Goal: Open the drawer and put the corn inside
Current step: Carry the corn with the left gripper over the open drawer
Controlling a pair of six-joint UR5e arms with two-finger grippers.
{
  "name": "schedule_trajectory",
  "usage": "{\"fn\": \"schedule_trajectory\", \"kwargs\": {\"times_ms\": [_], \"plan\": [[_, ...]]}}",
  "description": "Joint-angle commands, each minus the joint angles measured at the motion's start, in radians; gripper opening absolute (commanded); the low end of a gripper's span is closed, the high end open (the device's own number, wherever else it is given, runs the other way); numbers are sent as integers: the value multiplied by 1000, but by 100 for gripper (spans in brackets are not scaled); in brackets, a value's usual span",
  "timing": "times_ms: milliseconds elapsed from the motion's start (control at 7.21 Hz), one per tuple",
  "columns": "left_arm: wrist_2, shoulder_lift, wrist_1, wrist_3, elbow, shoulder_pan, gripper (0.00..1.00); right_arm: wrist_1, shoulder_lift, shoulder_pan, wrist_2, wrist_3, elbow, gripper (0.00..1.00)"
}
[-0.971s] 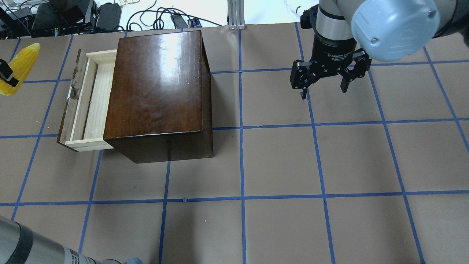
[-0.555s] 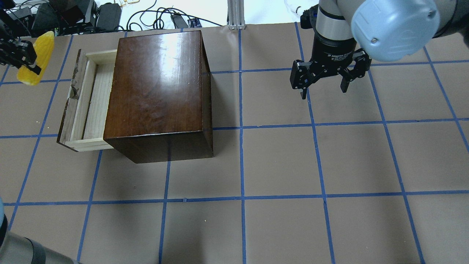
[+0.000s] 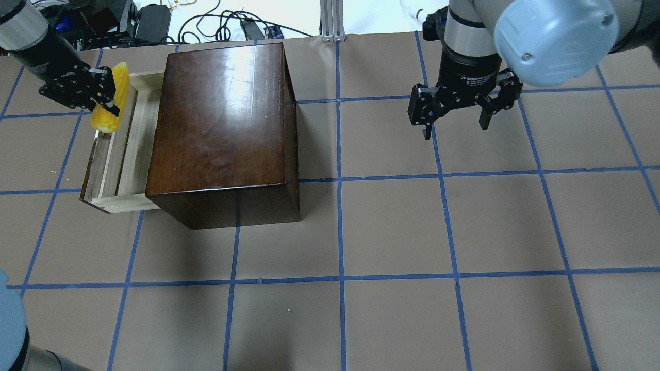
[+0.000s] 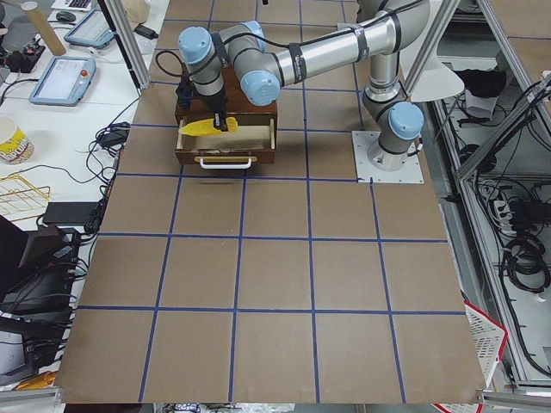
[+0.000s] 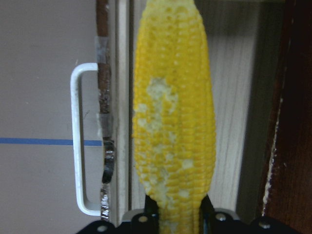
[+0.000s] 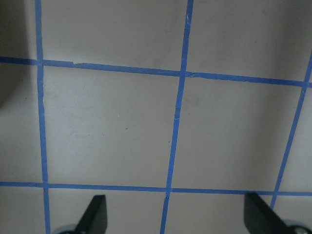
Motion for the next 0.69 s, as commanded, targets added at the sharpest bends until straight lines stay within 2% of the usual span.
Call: {"fn": "schedule_trajectory", "kwargs": {"times_ms": [0,555], "plan": [[-14,-11,3,8,-29,-3,0,0,0,0,0,0,0,100],[-13,-57,9,15,-40,5,0,0,0,0,0,0,0,100]]}}
